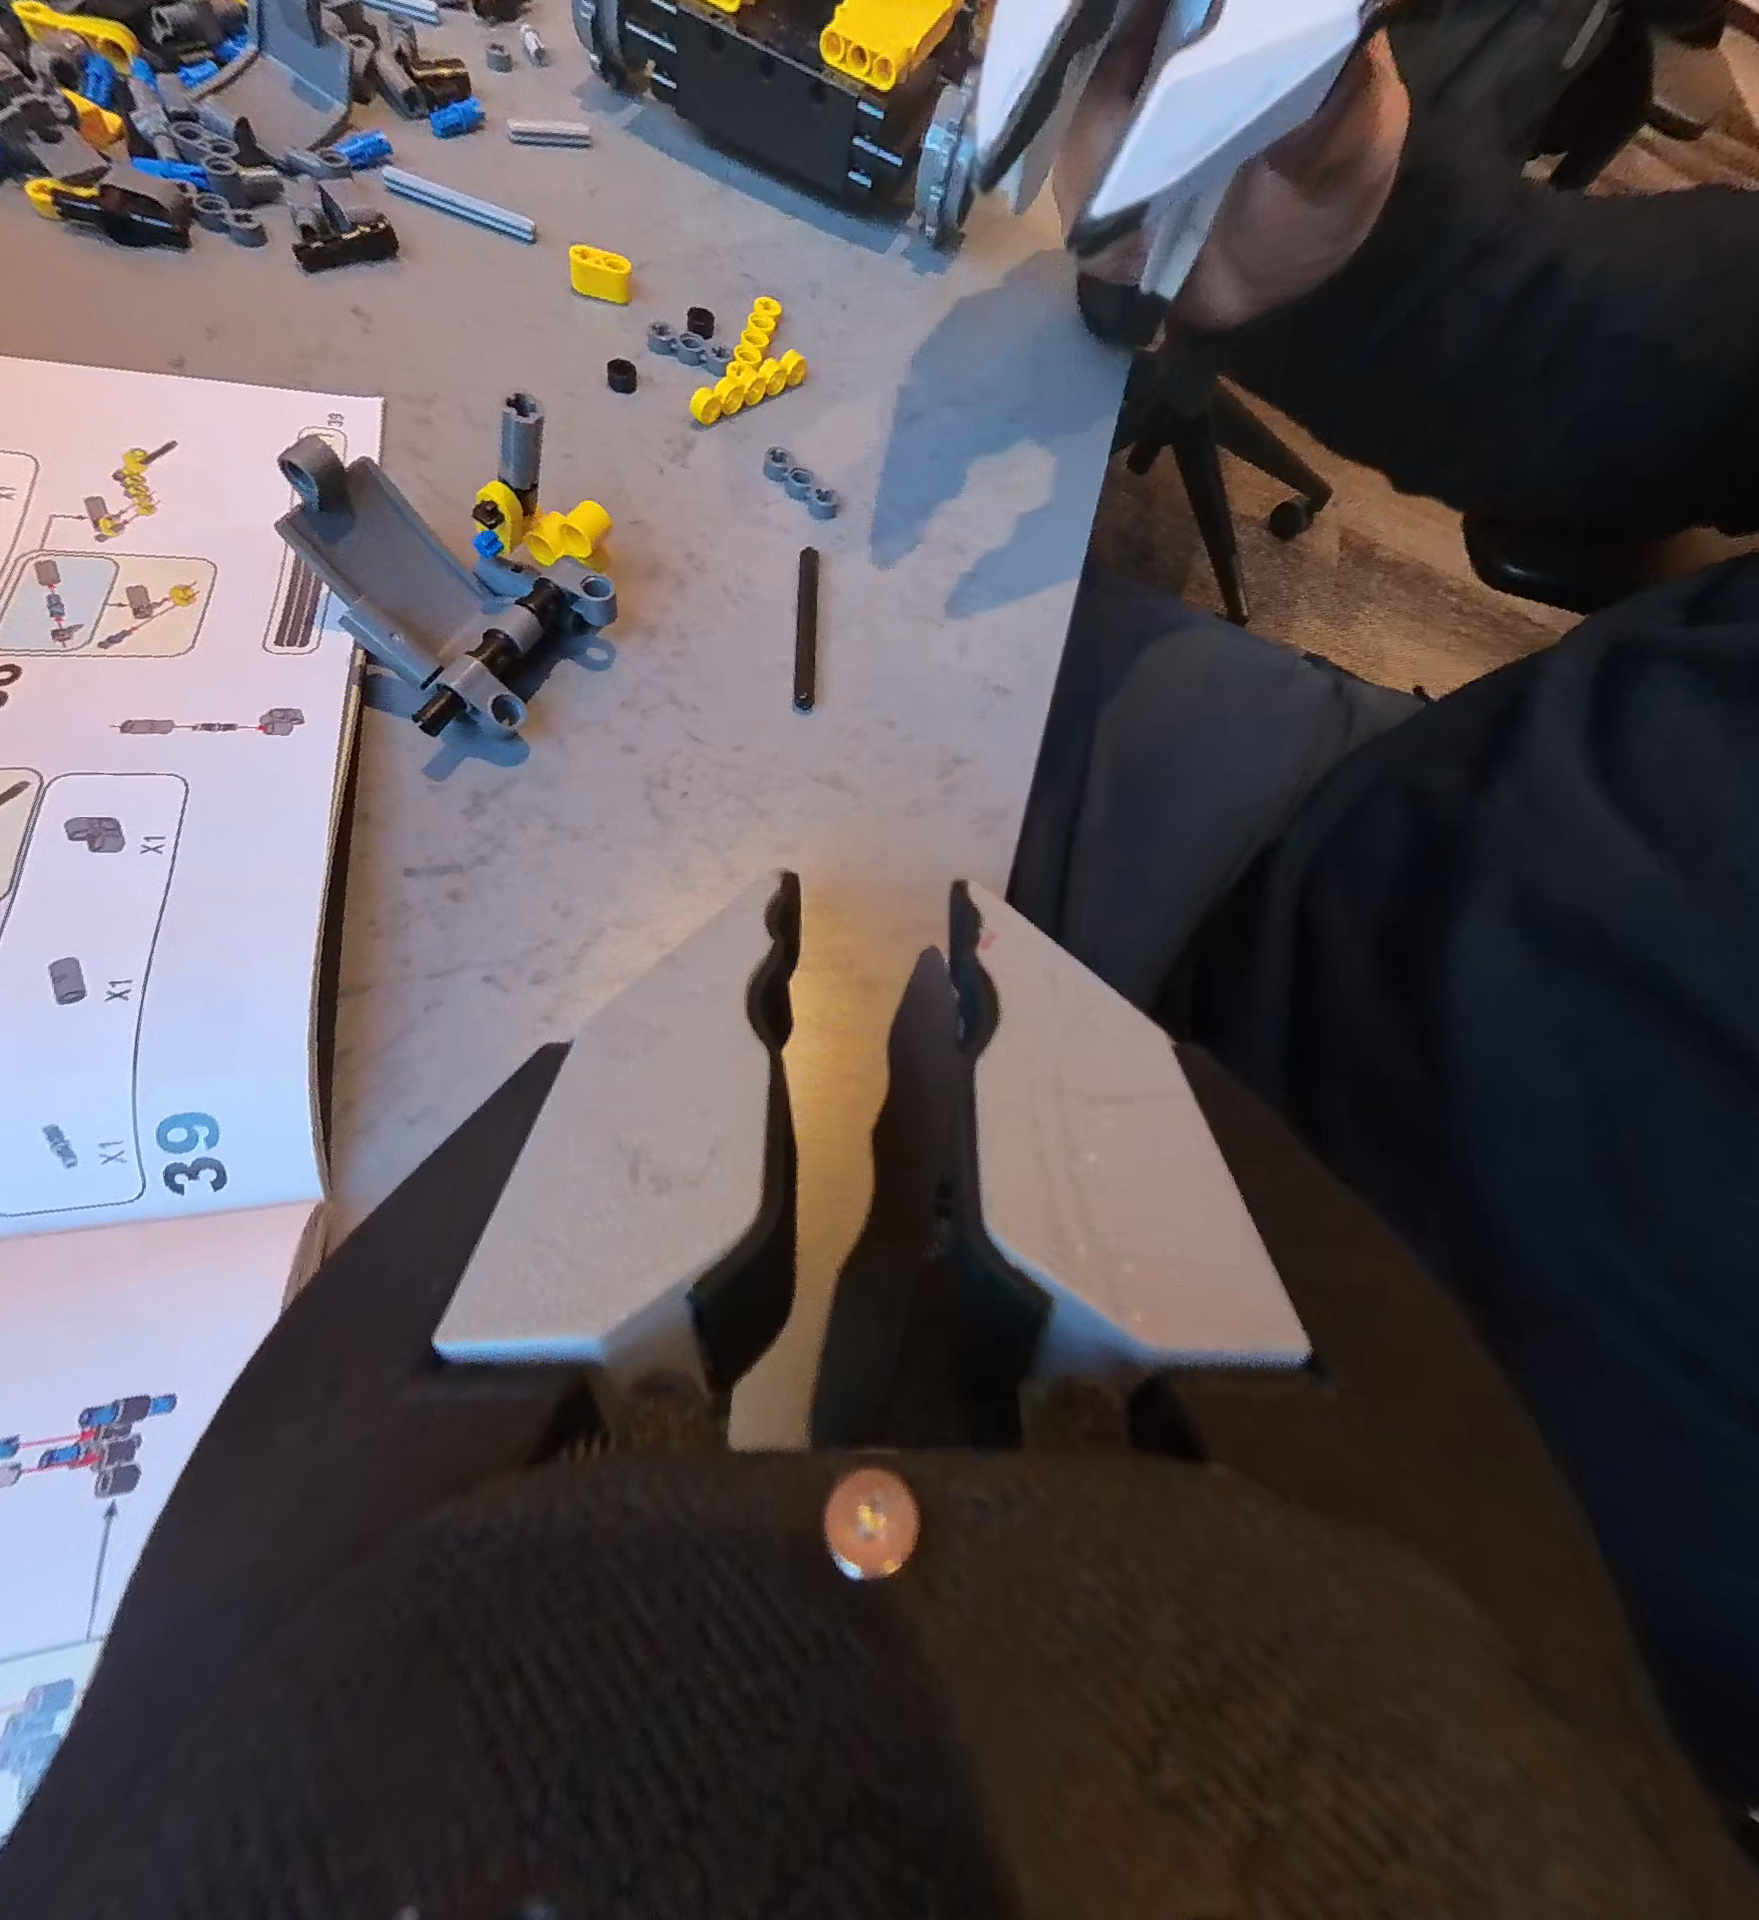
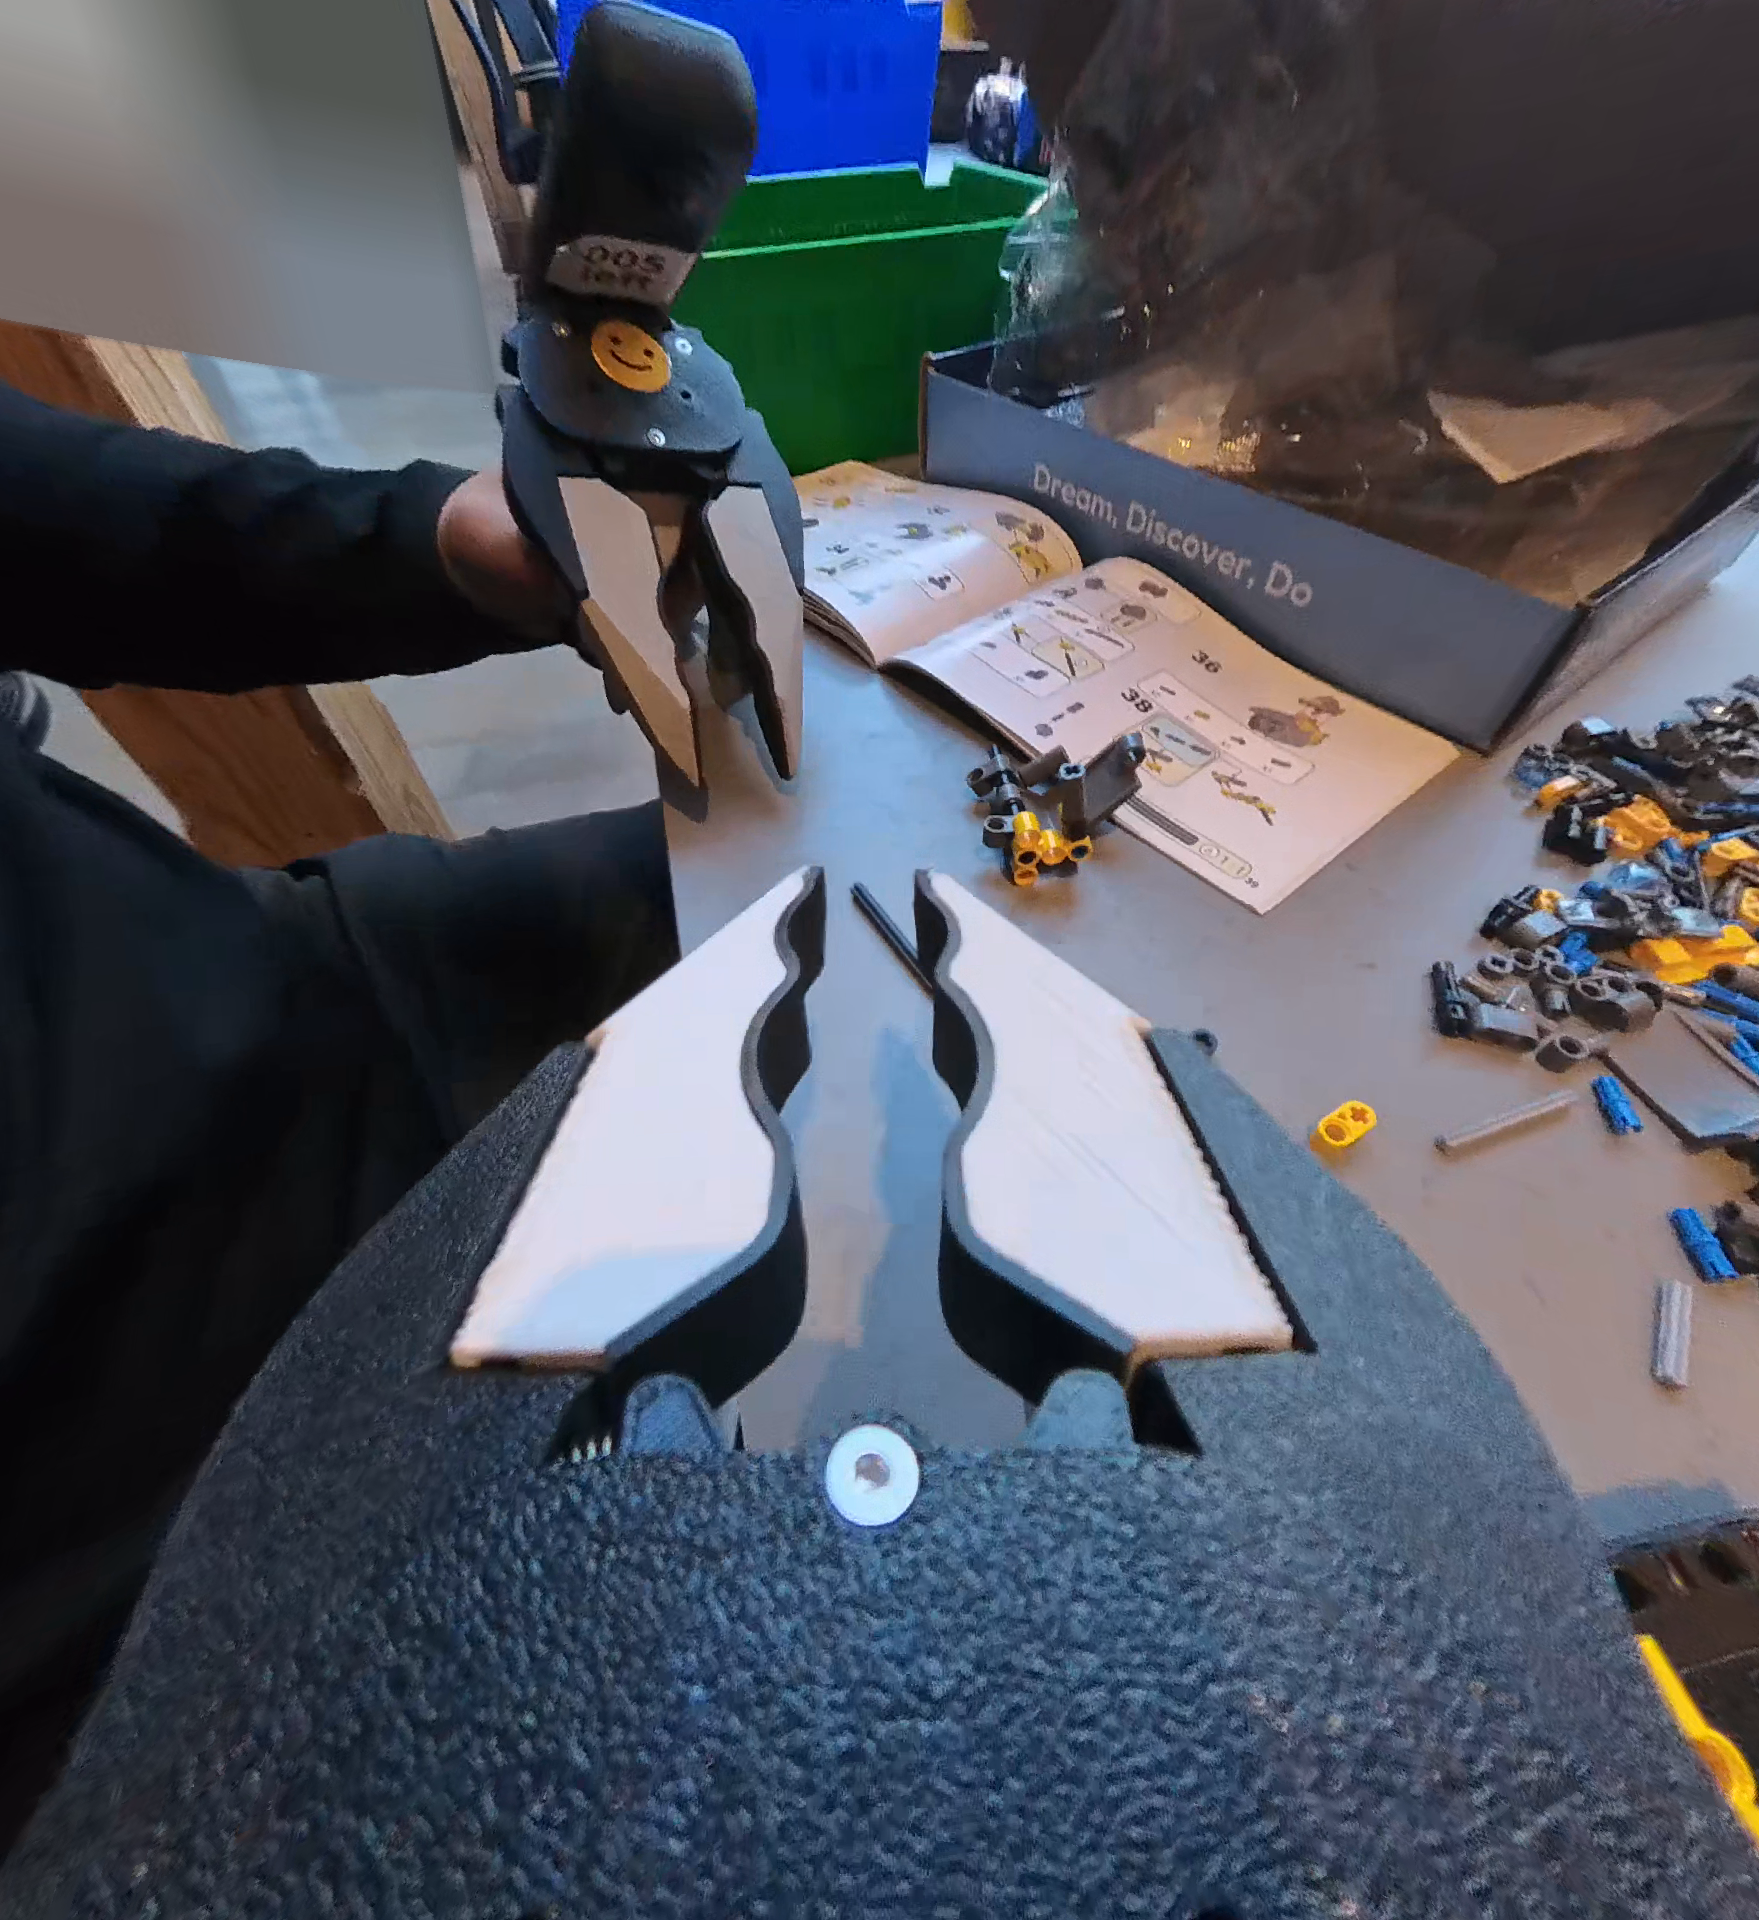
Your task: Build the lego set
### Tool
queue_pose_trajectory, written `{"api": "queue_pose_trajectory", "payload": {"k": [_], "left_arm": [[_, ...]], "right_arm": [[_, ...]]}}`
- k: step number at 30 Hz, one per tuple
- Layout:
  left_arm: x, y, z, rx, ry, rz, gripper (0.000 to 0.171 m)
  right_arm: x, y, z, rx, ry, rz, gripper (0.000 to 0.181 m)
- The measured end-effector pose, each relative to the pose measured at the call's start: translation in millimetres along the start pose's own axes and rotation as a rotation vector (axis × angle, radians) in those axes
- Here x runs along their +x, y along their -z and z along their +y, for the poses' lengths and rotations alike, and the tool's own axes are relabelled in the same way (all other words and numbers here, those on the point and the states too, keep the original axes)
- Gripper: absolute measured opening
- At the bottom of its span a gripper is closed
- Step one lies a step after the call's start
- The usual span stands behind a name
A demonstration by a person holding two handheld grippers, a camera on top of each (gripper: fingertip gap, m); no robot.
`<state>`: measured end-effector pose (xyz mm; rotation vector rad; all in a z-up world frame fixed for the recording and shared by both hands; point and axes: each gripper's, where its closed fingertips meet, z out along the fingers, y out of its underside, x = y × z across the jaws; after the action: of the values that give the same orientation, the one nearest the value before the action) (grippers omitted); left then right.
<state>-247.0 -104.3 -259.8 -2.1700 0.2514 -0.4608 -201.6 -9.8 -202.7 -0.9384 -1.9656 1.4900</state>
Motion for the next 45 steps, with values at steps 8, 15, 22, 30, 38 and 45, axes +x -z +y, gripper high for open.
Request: {"api": "queue_pose_trajectory", "payload": {"k": [8, 15, 22, 30, 38, 45], "left_arm": [[6, 0, 1, 0.003, -0.039, 0.021, 0.022], [15, 1, 2, -0.007, -0.047, 0.088, 0.025], [20, 5, 0, 0.018, -0.037, 0.145, 0.023], [30, 9, -3, 0.053, -0.08, 0.195, 0.024], [31, 10, -4, 0.079, -0.139, 0.156, 0.025], [28, 11, -6, 0.102, -0.156, 0.115, 0.025]], "right_arm": [[-16, -4, 6, -0.039, 0.161, 0.01, 0.009], [-3, -14, 17, -0.134, 0.122, 0.07, 0.007], [104, 14, 26, -0.388, -0.072, 0.526, 0.003], [156, -10, 61, -0.755, -0.218, 0.496, 0.013], [151, -15, 69, -0.838, -0.249, 0.459, 0.0], [212, 12, -15, -0.761, 0.176, 0.688, 0.0]]}}
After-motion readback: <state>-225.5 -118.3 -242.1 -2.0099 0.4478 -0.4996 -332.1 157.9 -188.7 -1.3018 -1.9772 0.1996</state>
